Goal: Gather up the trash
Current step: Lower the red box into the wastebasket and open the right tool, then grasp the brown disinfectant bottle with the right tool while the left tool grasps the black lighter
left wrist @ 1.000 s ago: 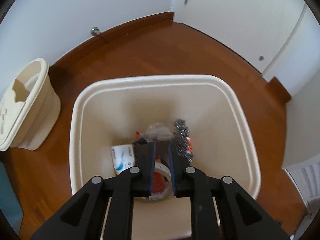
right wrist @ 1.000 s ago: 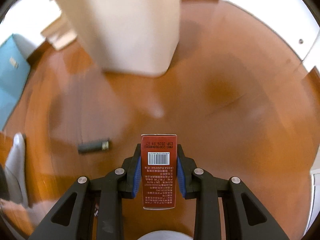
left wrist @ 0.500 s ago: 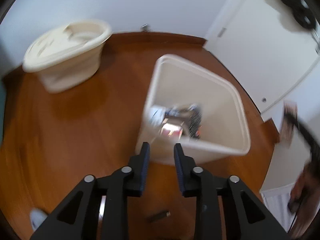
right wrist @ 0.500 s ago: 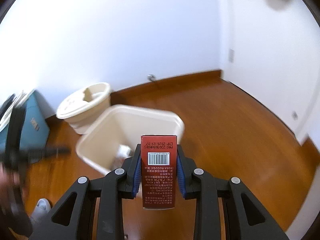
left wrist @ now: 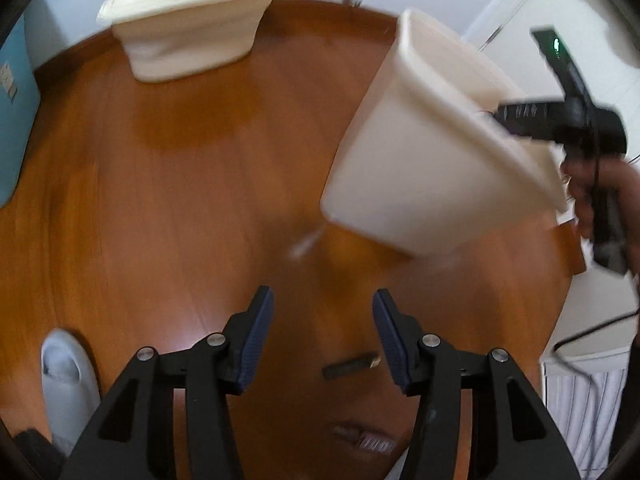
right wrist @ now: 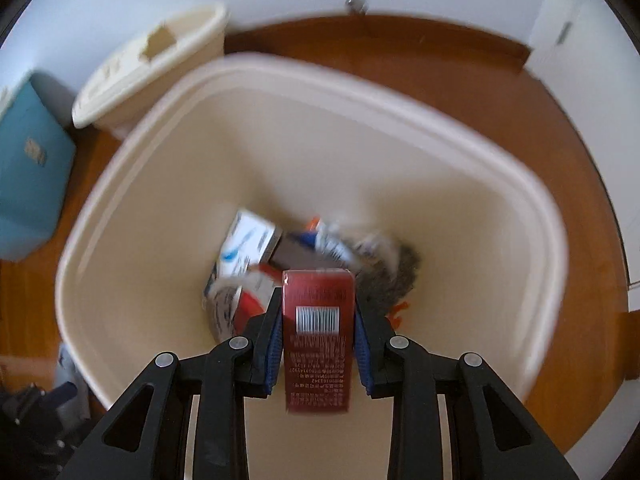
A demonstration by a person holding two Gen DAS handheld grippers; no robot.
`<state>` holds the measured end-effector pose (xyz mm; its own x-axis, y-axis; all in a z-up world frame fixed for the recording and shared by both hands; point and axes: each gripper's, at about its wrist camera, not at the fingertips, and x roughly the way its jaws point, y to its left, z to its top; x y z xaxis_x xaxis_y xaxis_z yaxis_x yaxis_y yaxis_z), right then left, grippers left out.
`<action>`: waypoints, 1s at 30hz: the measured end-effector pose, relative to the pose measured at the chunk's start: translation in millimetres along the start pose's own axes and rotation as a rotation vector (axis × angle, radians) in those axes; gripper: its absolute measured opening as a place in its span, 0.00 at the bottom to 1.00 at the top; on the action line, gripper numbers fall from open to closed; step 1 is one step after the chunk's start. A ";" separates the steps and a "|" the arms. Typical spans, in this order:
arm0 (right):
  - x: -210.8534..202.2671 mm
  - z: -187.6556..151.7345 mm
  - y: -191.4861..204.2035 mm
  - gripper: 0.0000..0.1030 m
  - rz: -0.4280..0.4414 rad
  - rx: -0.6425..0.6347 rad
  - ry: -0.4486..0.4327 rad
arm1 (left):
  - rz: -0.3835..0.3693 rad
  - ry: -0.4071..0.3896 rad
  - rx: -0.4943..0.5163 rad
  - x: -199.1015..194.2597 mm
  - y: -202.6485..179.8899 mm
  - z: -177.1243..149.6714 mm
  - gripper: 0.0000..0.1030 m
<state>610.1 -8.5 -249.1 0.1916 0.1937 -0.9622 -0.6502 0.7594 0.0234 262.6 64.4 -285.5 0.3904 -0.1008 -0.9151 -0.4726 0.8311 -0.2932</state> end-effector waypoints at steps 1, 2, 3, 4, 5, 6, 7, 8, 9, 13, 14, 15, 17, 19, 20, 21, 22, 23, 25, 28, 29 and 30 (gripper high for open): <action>0.9 -0.9 6.3 0.33 -0.012 -0.014 0.007 | 0.006 0.010 -0.008 3.0 2.5 -1.6 0.49; 0.5 -2.2 12.0 0.34 -0.030 -0.031 0.003 | 0.015 0.025 -0.015 7.9 4.5 -7.0 0.49; -3.1 -3.7 15.0 0.36 -0.047 -0.038 -0.015 | 0.022 0.036 -0.017 11.0 6.4 -10.3 0.49; -10.5 -3.3 12.4 0.36 -0.056 -0.033 -0.034 | 0.027 0.044 -0.015 13.1 6.4 -12.8 0.49; -22.2 -6.1 10.0 0.37 -0.061 -0.012 -0.084 | 0.030 0.057 -0.008 17.7 6.5 -17.3 0.49; -34.2 -10.5 8.8 0.37 -0.050 0.005 -0.136 | 0.033 0.069 0.002 23.4 6.9 -18.6 0.49; -49.1 -20.4 9.7 0.37 -0.018 0.020 -0.198 | 0.042 0.083 0.011 28.6 9.9 -23.6 0.49; -74.3 -39.2 8.1 0.37 0.040 0.032 -0.287 | 0.050 0.103 0.017 35.7 9.7 -27.0 0.49; -90.2 -56.8 8.5 0.37 0.075 0.031 -0.343 | 0.047 0.131 0.027 44.4 8.5 -29.7 0.49; -127.4 -162.8 19.8 0.61 0.169 -0.050 -0.465 | 0.048 0.225 0.154 75.6 -6.2 -39.9 0.49; -117.7 -193.2 26.7 0.62 0.176 -0.078 -0.427 | 0.054 0.230 0.171 78.3 -8.0 -42.3 0.49; -98.4 -224.3 37.4 0.62 0.186 -0.109 -0.352 | 0.064 0.235 0.183 82.3 -9.1 -44.3 0.49; -59.6 -265.0 56.8 0.62 0.219 -0.158 -0.213 | 0.074 0.250 0.177 87.6 -5.0 -47.7 0.49; -6.0 -312.0 92.1 0.62 0.180 -0.294 -0.058 | 0.091 0.269 0.187 93.7 -7.6 -48.6 0.49; 16.5 -334.5 113.4 0.62 0.152 -0.398 -0.002 | 0.096 0.277 0.195 96.8 -9.4 -47.8 0.49; 30.8 -352.1 132.1 0.62 0.128 -0.493 0.027 | 0.102 0.285 0.206 99.9 -11.4 -47.7 0.49; 38.7 -362.0 142.6 0.62 0.112 -0.553 0.033 | 0.107 0.289 0.215 101.6 -12.8 -47.1 0.49; 48.9 -376.6 157.8 0.62 0.078 -0.648 0.032 | 0.113 0.294 0.232 104.9 -16.5 -45.8 0.49; 58.3 -386.4 169.8 0.62 0.036 -0.716 0.027 | 0.113 0.307 0.269 113.0 -27.3 -46.2 0.49; 73.6 -389.4 174.4 0.62 0.041 -0.739 0.061 | 0.113 0.315 0.360 121.8 -33.2 -49.8 0.49; 76.5 -390.6 175.9 0.61 0.045 -0.747 0.069 | 0.114 0.312 0.390 123.1 -37.1 -51.1 0.49; 79.9 -391.9 177.8 0.60 0.047 -0.758 0.077 | 0.121 0.308 0.433 125.4 -42.3 -52.1 0.49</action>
<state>221.7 -101.3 -428.1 0.1178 0.1504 -0.9816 -0.9885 0.1120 -0.1014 290.3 -11.9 -402.3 0.0736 -0.0922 -0.9930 -0.1054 0.9894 -0.0996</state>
